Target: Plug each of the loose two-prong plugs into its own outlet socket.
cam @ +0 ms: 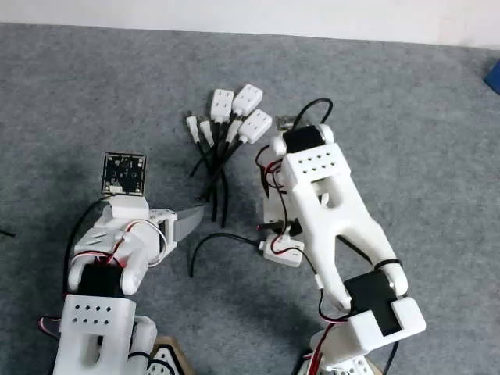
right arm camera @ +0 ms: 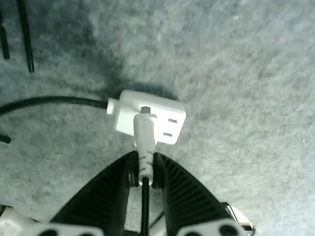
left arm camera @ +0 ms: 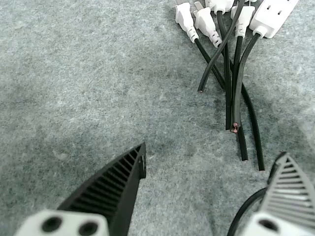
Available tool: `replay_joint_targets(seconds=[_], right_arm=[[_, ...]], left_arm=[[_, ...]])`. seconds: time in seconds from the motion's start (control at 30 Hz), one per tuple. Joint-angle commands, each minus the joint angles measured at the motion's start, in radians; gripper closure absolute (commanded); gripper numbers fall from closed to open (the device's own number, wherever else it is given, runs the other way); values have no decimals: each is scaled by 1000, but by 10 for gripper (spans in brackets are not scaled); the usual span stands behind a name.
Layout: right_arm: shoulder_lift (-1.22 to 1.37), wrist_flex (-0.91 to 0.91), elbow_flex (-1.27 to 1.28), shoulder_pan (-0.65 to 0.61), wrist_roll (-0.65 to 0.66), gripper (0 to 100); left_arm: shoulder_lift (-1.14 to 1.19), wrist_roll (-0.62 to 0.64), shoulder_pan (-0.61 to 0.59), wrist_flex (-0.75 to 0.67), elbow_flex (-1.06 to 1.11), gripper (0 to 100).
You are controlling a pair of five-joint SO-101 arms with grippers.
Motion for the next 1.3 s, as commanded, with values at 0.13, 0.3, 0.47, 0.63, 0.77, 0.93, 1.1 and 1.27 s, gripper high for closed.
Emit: replay_joint_targets(seconds=[0.13,0.3,0.47,0.63,0.77,0.93,1.1,1.27], right_arm=[[-4,-39,36,7,-5,992],[-4,-21,38,8,-3,992],[-2,10,38,5,0,991],[39,28,36,5,0,990],[116,31,30,5,0,990],[105,31,27,-10,0,991],[-2,24,27,-65,-2,991],[-27,22,27,-82,-2,991]], left_arm=[[-13,6,-12,-25,-2,611],[-13,6,-12,-25,-2,611],[-13,6,-12,-25,-2,611],[-13,6,-12,-40,1,611],[-13,6,-12,-46,10,611],[-13,6,-12,-49,10,611],[-13,6,-12,-68,16,611],[-13,6,-12,-68,16,611]])
